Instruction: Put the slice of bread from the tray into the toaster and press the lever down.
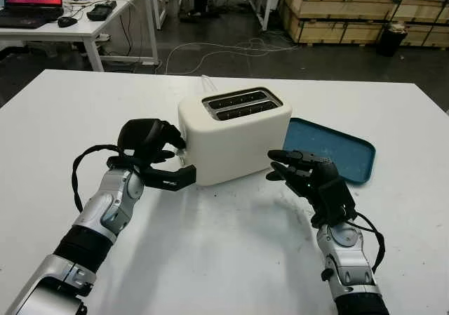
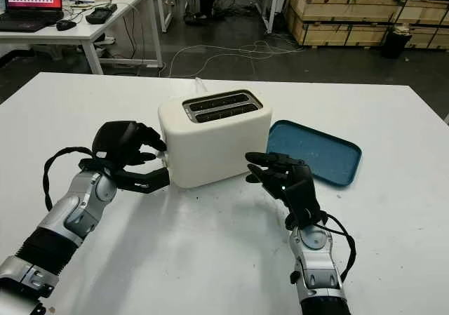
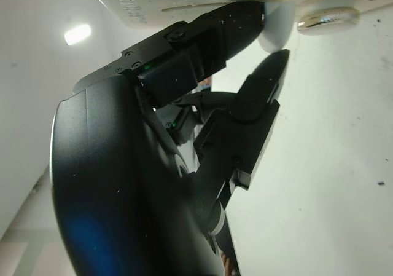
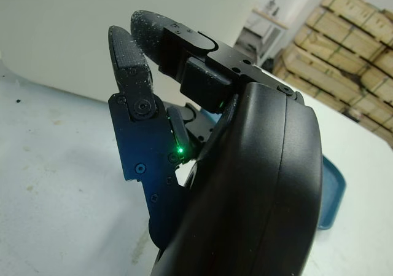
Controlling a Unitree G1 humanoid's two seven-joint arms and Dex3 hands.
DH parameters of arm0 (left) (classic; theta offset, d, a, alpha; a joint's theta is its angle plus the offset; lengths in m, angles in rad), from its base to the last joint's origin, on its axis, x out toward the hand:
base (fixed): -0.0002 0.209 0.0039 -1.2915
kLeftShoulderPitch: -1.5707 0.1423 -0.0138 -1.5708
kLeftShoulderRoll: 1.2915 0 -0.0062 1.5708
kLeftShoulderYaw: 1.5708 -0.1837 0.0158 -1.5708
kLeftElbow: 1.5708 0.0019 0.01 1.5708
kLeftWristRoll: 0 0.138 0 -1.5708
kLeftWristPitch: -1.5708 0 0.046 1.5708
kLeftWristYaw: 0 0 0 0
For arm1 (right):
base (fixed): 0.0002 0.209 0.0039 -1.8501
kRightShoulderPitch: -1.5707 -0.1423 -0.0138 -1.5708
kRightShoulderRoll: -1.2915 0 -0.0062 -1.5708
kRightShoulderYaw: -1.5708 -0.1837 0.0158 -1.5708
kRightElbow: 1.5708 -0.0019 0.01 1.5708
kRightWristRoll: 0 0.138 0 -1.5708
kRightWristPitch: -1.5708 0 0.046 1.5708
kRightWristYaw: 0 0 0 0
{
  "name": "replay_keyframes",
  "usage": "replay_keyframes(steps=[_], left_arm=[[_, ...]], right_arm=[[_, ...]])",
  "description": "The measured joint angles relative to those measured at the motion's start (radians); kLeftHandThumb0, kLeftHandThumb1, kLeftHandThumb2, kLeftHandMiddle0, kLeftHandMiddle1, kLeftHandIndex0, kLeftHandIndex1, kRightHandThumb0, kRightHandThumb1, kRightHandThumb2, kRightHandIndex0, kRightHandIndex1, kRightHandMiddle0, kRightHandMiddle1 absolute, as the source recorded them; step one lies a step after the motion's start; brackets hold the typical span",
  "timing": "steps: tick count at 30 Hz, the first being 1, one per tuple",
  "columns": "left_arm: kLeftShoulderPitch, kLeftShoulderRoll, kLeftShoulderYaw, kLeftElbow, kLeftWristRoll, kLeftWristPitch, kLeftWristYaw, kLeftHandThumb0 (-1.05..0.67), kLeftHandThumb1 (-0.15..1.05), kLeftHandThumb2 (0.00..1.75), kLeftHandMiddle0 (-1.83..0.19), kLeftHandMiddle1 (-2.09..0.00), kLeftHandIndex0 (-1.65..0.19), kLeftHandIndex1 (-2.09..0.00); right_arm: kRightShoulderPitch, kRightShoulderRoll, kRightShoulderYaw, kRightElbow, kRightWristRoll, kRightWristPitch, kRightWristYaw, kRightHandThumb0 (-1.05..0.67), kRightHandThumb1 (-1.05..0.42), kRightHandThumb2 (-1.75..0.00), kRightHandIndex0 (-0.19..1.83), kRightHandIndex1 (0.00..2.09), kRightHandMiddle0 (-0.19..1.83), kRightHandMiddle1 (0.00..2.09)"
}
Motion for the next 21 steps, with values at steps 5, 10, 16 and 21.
replay_keyframes(steps=[5, 10, 16, 21], left_arm=[[0.000, 0.000, -0.003, 0.000, -0.001, 0.000, 0.000, -0.14, 0.80, 0.01, -0.70, -1.40, -1.26, -0.01], [0.004, 0.001, -0.006, -0.020, -0.001, 0.021, -0.009, -0.15, 0.80, 0.01, -0.67, -1.45, -1.26, -0.01], [0.033, 0.014, -0.006, -0.074, -0.003, 0.025, -0.012, -0.12, 0.79, 0.01, -0.63, -1.73, -1.24, 0.00], [0.072, 0.059, -0.004, -0.155, -0.021, 0.025, -0.060, -0.14, 0.79, 0.01, -0.68, -1.69, -1.26, -0.01]], right_arm=[[0.000, 0.000, 0.003, 0.000, 0.000, 0.000, 0.000, -0.47, -0.85, 0.00, 1.03, 0.75, 1.24, 0.00], [0.000, 0.000, 0.002, 0.000, 0.000, 0.000, 0.000, -0.47, -0.84, 0.00, 1.04, 0.76, 1.25, 0.01], [0.000, 0.000, 0.003, 0.000, -0.001, 0.000, 0.000, -0.48, -0.85, 0.00, 1.04, 0.75, 1.23, 0.00], [0.000, 0.000, 0.000, 0.000, -0.001, 0.000, 0.000, -0.47, -0.84, 0.00, 1.03, 0.75, 1.24, 0.00]])
